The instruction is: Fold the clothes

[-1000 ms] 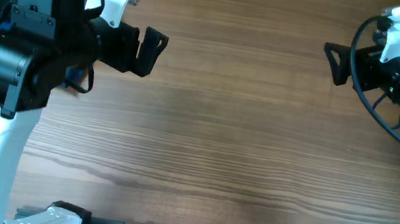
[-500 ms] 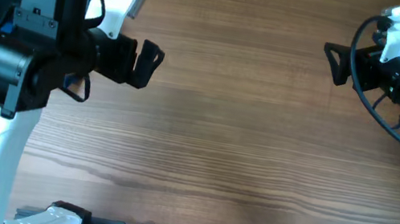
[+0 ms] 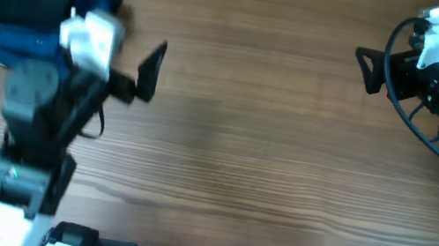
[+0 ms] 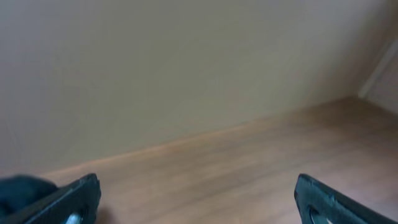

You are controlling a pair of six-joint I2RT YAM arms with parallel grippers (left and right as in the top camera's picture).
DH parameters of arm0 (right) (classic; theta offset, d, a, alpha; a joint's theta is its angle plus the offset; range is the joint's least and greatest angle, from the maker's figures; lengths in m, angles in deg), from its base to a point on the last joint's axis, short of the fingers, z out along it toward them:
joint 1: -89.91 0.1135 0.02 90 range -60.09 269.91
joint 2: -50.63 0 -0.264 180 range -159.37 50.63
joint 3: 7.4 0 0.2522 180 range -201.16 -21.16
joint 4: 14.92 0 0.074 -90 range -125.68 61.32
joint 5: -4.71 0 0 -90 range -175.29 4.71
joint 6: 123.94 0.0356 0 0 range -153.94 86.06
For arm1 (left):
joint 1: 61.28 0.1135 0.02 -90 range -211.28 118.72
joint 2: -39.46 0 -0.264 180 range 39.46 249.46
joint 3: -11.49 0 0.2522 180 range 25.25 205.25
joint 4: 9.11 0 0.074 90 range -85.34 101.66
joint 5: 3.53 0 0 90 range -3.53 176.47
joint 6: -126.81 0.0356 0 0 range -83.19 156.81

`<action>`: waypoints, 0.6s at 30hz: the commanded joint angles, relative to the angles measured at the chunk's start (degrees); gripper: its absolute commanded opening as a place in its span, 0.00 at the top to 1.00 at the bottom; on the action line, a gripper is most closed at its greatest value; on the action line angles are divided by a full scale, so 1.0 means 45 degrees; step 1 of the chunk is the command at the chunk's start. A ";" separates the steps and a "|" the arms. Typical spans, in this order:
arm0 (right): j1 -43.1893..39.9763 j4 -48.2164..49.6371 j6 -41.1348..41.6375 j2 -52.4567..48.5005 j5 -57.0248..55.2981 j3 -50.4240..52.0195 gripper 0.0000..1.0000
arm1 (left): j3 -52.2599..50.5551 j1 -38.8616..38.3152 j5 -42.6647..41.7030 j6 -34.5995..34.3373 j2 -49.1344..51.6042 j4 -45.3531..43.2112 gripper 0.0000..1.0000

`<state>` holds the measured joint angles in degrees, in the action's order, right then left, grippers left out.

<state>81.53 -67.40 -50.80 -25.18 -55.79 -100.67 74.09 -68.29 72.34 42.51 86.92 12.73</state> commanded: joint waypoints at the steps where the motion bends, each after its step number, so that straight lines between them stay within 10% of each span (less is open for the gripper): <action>1: 0.0063 0.0024 -0.0257 -0.0136 -0.0073 -0.0165 0.00 | -0.3191 0.0457 -0.0272 -0.0432 -0.2278 -0.1384 0.00; 18: 0.0063 0.0024 -0.0253 -0.0136 -0.0078 -0.0165 0.00 | -0.9447 0.2487 -0.0291 -0.1200 -0.8082 -0.3133 0.00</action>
<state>81.53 -67.36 -50.78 -25.23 -55.77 -100.67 34.59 -58.87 71.55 38.77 54.31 -0.89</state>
